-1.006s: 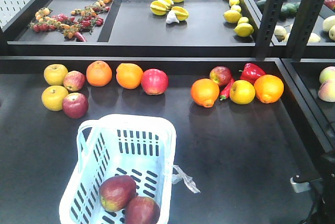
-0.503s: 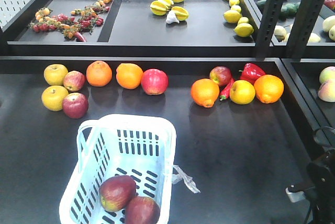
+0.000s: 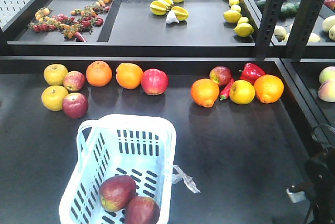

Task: Pick three apples into basket with both arms
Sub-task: 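Lower the right gripper onto the third red apple and close it, then lift the red apple and carry it over the basket with the right gripper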

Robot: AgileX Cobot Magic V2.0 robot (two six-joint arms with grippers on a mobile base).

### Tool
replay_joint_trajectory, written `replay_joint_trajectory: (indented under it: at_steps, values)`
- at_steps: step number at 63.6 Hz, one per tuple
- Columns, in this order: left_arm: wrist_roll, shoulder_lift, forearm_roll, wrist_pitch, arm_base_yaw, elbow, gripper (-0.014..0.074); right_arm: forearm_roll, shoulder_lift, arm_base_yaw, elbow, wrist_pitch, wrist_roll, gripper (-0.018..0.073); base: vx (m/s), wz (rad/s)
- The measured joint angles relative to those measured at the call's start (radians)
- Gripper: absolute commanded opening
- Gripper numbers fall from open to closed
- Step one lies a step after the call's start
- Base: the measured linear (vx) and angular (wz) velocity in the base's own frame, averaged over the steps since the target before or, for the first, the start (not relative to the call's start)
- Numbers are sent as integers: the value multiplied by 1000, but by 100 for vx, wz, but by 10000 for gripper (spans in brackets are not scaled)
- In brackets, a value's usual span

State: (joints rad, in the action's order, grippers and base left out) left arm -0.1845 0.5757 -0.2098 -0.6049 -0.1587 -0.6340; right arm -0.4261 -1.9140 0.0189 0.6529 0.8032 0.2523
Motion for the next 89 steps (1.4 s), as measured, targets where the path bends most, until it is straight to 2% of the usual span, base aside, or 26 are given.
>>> replay_joint_trajectory:
  at_steps: [20, 32, 40, 50, 68, 79, 89]
  values:
    - [0, 0, 0, 0, 0, 0, 587, 22, 103, 0, 38, 17, 0, 245, 0, 0]
    - [0, 0, 0, 0, 0, 0, 587, 100, 293, 0, 37, -11, -15, 245, 0, 0]
    - [0, 0, 0, 0, 0, 0, 587, 169, 435, 42, 32, -44, -93, 245, 0, 0]
    - [0, 0, 0, 0, 0, 0, 587, 253, 554, 170, 31, -93, -182, 245, 0, 0]
    - [0, 0, 0, 0, 0, 0, 587, 367, 613, 465, 26, -222, -199, 245, 0, 0]
    - [0, 0, 0, 0, 0, 0, 587, 388, 613, 658, 64, -264, -201, 245, 0, 0]
    - [0, 0, 0, 0, 0, 0, 587, 390, 613, 787, 170, -263, -201, 245, 0, 0]
